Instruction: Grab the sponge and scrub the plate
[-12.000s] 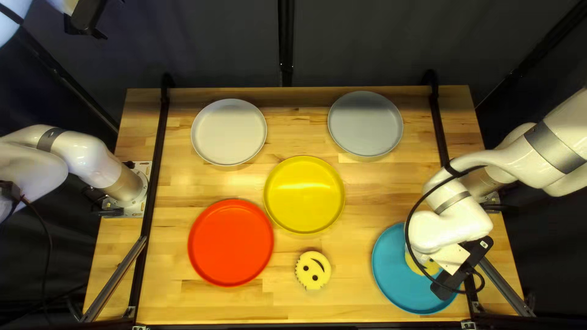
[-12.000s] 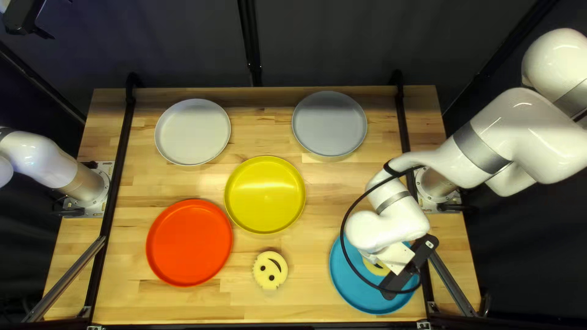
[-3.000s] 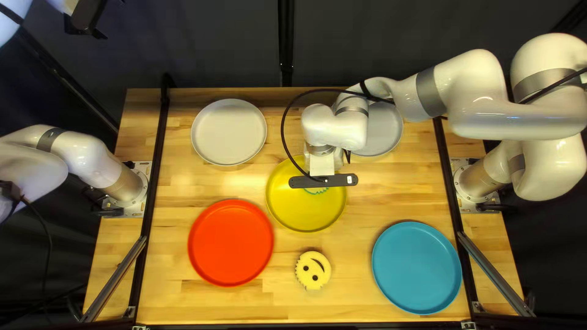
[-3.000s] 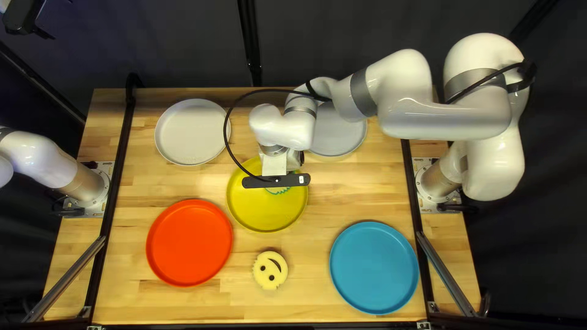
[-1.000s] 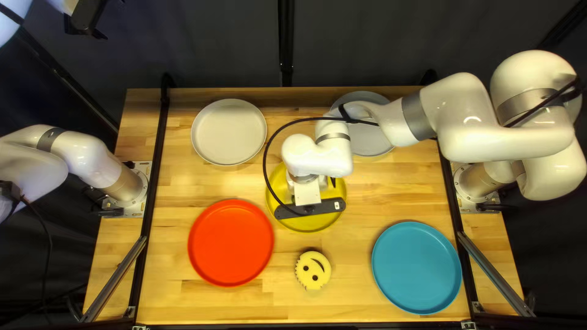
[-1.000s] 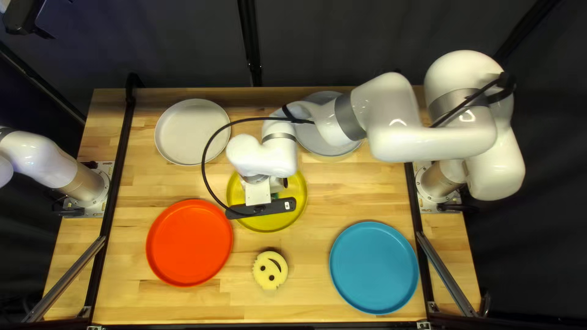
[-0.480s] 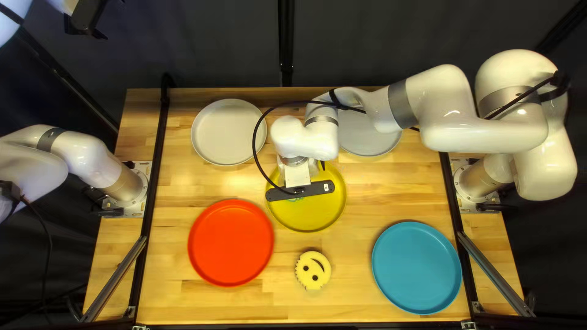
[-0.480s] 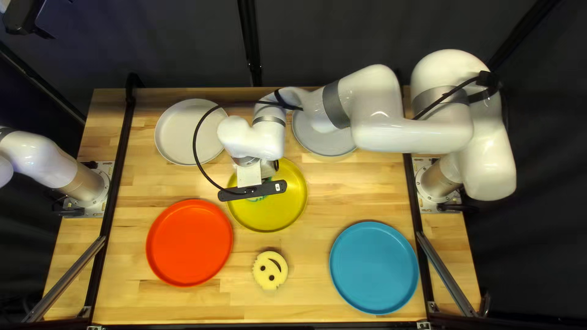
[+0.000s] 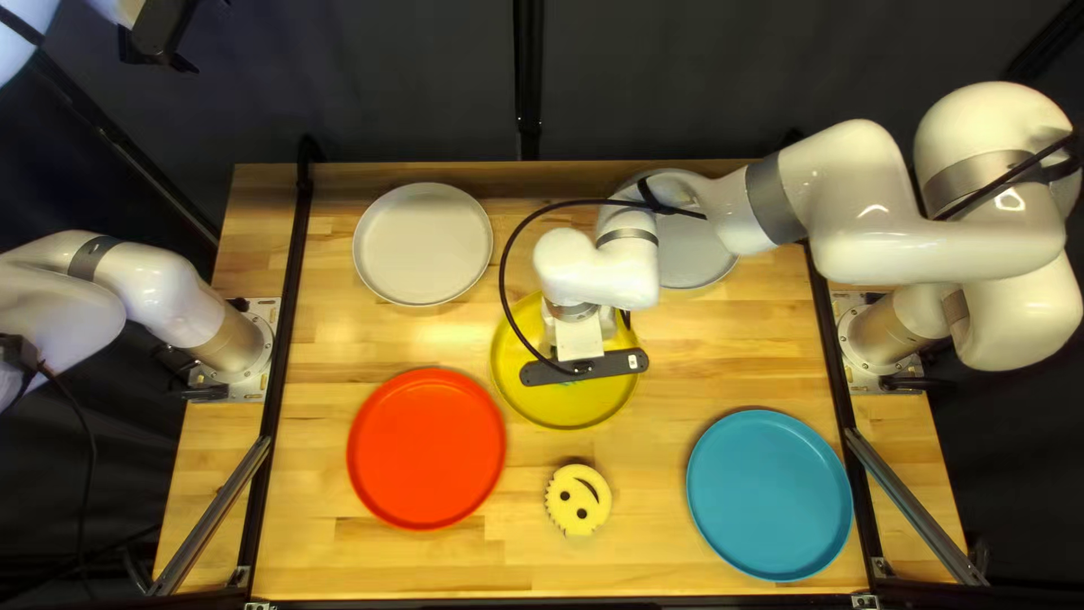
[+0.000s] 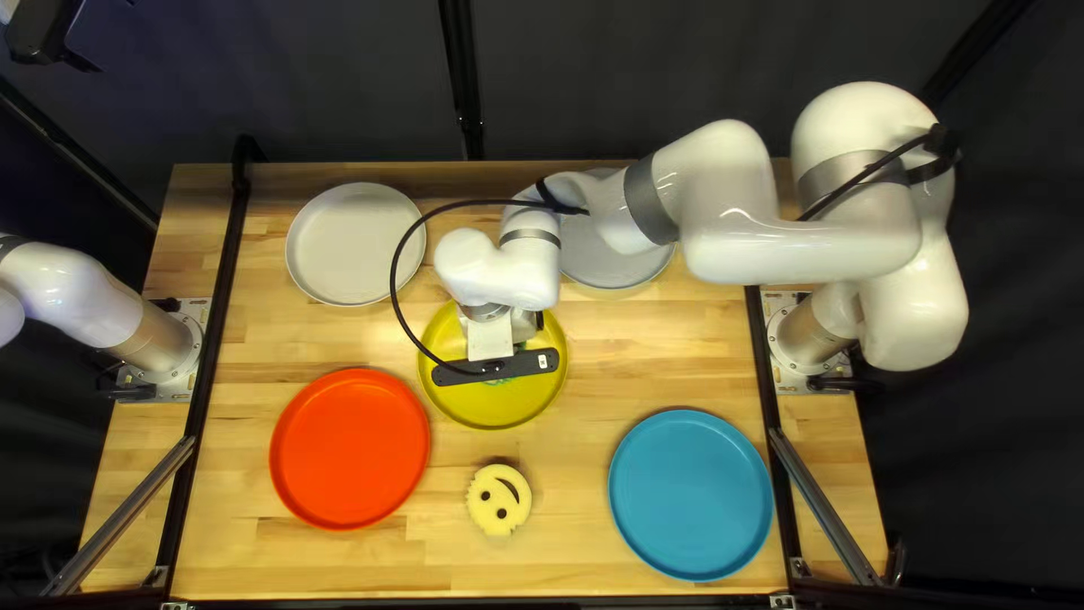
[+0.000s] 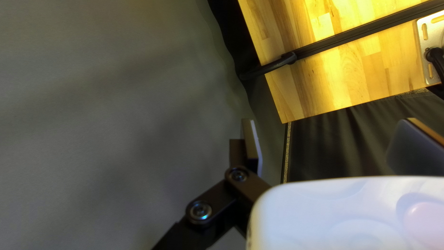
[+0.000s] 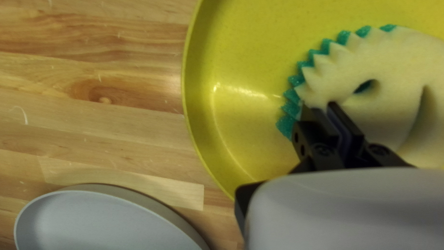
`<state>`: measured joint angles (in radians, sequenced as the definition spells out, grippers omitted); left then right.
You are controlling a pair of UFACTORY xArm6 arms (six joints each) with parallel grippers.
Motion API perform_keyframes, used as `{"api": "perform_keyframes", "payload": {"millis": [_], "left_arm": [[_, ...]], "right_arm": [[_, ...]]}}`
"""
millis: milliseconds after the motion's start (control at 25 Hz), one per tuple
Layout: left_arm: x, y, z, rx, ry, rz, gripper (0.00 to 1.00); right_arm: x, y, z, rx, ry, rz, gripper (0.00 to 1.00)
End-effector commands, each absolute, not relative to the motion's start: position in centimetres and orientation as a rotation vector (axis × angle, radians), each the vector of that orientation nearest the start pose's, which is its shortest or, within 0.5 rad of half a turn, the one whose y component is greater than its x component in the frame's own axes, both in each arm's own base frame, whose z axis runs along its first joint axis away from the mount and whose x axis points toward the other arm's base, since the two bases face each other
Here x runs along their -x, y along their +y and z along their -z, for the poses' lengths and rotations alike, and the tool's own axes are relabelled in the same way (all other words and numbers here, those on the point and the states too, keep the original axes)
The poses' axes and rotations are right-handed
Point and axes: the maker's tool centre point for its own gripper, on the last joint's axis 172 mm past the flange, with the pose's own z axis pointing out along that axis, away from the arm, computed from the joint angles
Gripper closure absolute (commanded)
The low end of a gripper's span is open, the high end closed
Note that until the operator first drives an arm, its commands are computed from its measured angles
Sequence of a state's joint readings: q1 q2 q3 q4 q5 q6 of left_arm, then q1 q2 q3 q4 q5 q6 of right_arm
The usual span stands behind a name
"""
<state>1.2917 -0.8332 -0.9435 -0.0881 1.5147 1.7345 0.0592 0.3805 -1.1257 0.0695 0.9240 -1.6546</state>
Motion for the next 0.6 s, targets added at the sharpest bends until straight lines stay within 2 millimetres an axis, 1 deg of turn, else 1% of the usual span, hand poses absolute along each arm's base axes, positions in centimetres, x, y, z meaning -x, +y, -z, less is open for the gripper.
{"api": "perform_keyframes", "payload": {"millis": [40, 120, 240, 360, 440, 480, 520, 600], "left_arm": [[-10.2, 27.0, -40.5, 2.809, 0.642, 0.149, 0.0], [-10.2, 27.0, -40.5, 2.809, 0.642, 0.149, 0.0], [-10.2, 27.0, -40.5, 2.809, 0.642, 0.149, 0.0], [-10.2, 27.0, -40.5, 2.809, 0.642, 0.149, 0.0], [-10.2, 27.0, -40.5, 2.809, 0.642, 0.149, 0.0], [-10.2, 27.0, -40.5, 2.809, 0.642, 0.149, 0.0], [-10.2, 27.0, -40.5, 2.809, 0.642, 0.149, 0.0], [-10.2, 27.0, -40.5, 2.809, 0.642, 0.149, 0.0]], "right_arm": [[-45.5, 5.0, -3.5, -2.224, 2.442, 0.142, 1.0], [-45.1, 5.3, -4.1, -2.228, 2.434, 0.141, 1.0], [-45.4, 4.4, -5.0, -2.248, 2.397, 0.129, 1.0], [-46.7, 2.5, -6.2, -2.275, 2.347, 0.11, 1.0], [-47.4, 1.6, -6.5, -2.284, 2.332, 0.105, 1.0], [-48.0, 0.6, -6.7, -2.291, 2.319, 0.102, 1.0], [-48.1, 0.4, -6.8, -2.294, 2.314, 0.1, 1.0], [-49.1, -1.8, -7.3, -2.311, 2.279, 0.083, 1.0]]}}
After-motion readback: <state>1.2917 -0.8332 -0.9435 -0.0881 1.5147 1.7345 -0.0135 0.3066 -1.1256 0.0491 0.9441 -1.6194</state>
